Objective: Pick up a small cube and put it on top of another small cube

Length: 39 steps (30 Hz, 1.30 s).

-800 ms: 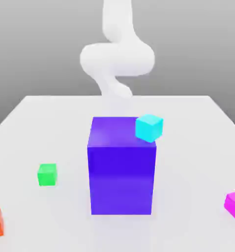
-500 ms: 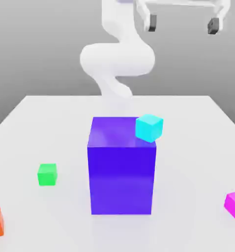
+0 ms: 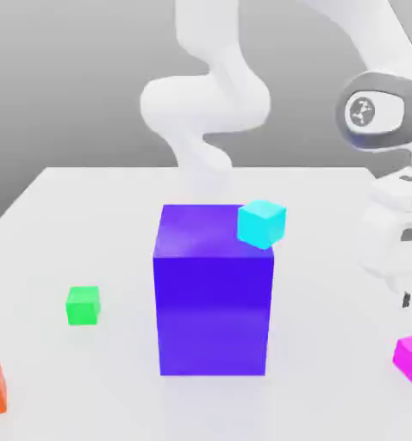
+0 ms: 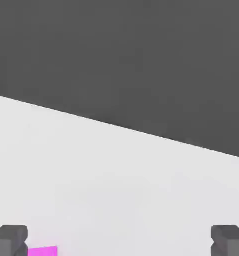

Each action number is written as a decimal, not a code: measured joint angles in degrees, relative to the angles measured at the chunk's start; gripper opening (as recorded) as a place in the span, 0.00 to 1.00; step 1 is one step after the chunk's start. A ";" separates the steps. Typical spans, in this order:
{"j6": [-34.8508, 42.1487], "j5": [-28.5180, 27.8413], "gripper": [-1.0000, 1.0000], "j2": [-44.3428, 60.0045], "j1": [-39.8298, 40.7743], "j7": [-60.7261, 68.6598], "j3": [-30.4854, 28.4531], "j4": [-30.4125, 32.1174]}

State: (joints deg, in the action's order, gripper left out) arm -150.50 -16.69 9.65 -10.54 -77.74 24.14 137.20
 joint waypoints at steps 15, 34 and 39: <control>-10.61 -9.12 0.00 18.73 -10.71 -10.08 -6.76 -1.73; -3.95 4.27 0.00 -8.97 20.86 1.61 -17.20 13.19; -3.73 8.29 0.00 -18.63 33.00 3.96 -26.95 22.03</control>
State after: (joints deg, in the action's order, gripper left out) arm -154.23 -8.39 -8.97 22.46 -73.78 -2.80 159.23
